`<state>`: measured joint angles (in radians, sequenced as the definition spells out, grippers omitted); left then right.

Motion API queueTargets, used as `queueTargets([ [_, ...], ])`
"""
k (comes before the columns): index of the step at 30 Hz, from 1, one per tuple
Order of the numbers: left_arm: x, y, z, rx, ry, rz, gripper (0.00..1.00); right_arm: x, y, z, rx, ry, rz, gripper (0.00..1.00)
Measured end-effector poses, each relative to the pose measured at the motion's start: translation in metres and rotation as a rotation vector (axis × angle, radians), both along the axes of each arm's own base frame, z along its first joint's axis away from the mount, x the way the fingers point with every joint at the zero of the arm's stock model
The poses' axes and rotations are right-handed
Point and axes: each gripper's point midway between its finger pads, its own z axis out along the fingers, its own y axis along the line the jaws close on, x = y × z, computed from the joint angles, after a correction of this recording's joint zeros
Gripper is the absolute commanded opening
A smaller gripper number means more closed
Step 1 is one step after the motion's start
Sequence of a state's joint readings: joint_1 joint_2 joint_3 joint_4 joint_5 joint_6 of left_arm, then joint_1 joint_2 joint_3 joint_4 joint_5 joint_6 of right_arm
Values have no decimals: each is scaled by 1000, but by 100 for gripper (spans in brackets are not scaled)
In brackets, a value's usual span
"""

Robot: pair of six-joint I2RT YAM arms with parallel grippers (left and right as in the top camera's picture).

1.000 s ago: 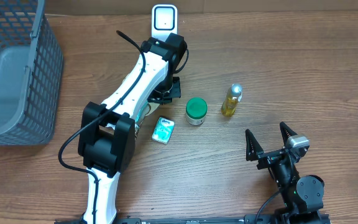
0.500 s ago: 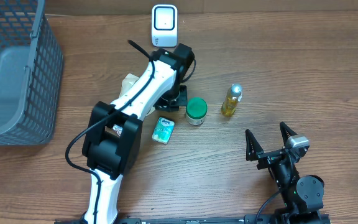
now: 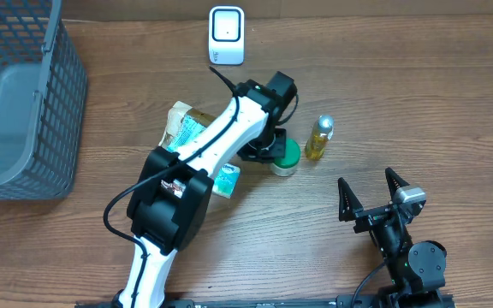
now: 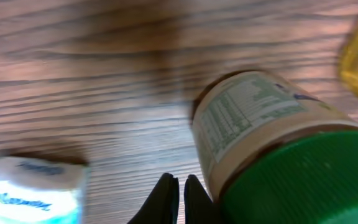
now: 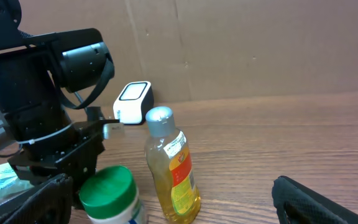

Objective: Scan the item barcode
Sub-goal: 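Move the left gripper over the small Kleenex pack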

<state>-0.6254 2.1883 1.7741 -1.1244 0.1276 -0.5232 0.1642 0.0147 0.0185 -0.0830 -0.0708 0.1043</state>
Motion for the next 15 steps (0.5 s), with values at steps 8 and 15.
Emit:
queueTargets([
  [8,-10,6,0,13,43,-45,4,0,0,0,0,0,0,100],
  [15,-4,45,9,35,86,-23,4,0,0,0,0,0,0,100],
])
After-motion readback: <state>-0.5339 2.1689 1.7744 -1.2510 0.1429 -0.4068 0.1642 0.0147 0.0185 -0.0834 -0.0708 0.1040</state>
